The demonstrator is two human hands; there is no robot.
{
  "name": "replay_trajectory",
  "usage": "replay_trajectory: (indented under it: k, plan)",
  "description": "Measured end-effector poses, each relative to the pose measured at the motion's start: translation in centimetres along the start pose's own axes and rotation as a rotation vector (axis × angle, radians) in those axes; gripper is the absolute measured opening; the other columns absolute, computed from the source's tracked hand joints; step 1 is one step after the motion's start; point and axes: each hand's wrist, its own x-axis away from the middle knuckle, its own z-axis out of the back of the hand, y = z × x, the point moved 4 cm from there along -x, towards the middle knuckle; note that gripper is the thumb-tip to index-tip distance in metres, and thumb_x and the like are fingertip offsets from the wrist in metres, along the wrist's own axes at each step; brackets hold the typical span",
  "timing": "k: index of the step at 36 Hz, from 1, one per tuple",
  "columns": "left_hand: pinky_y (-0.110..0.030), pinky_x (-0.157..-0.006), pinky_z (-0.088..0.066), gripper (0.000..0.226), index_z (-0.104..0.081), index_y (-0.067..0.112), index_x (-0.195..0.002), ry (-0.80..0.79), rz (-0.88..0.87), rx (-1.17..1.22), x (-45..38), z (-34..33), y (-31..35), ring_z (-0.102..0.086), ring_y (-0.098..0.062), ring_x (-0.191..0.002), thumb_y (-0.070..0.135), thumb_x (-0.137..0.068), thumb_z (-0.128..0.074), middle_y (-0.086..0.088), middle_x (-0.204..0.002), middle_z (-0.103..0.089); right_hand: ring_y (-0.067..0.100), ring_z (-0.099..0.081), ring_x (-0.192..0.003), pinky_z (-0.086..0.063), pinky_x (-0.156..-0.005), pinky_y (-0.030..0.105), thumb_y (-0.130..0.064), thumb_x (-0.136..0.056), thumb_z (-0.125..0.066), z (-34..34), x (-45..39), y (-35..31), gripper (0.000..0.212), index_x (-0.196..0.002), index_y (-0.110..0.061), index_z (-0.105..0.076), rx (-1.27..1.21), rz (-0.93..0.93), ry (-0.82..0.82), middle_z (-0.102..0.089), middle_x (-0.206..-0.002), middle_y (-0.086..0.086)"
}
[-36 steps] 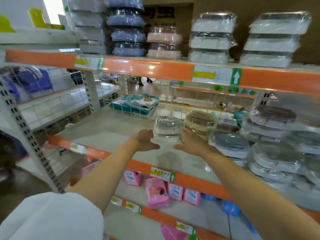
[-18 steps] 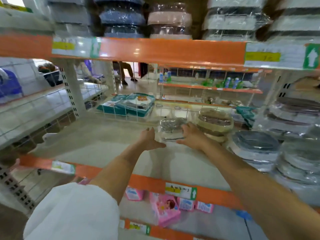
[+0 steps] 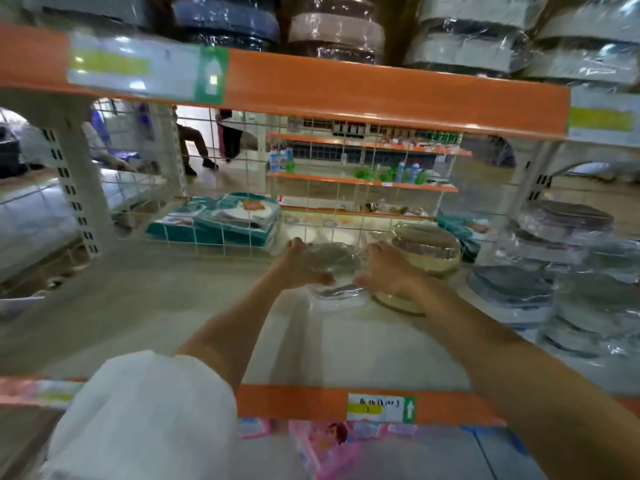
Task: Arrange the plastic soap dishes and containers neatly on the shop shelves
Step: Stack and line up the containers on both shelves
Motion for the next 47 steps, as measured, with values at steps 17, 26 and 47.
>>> replay_trajectory:
  k: [17, 26, 47]
  plan:
    - [-0.009, -0.062, -0.038, 0.065, -0.046, 0.010, -0.109, 0.051, 0.121, 0.105, 5.8, 9.9, -11.3, -0.041, -0.005, -0.076, 0.013, -0.061, -0.089, 0.007, -0.089, -0.044, 0.035, -0.022, -0.141, -0.031, -0.110, 0.042, -0.054, -0.068, -0.078, -5.3, -3.2, -2.7, 0.102, -0.149, -0.020, -0.025, 0.084, -0.065, -0.230, -0.021, -0.154, 0.018]
    - [-0.013, -0.064, -0.036, 0.069, -0.042, 0.014, -0.109, -0.014, 0.111, 0.085, 7.3, 10.3, -9.5, -0.045, -0.009, -0.085, 0.014, -0.059, -0.090, 0.008, -0.092, -0.043, 0.038, 0.012, -0.146, -0.006, -0.116, 0.055, -0.055, -0.068, -0.078, -6.0, -1.7, -4.4, 0.119, -0.155, -0.019, -0.004, 0.145, -0.033, -0.406, 0.004, -0.161, 0.009]
    - [-0.004, -0.066, -0.040, 0.062, -0.043, 0.009, -0.113, -0.090, 0.014, 0.147, 15.2, 8.1, 1.2, -0.046, -0.010, -0.091, 0.002, -0.067, -0.084, -0.002, -0.108, -0.046, 0.026, -0.030, -0.136, -0.033, -0.110, 0.040, -0.058, -0.054, -0.082, -1.9, 11.3, 1.6, 0.126, -0.149, -0.008, -0.014, -0.084, 0.018, -0.325, -0.025, -0.151, 0.006]
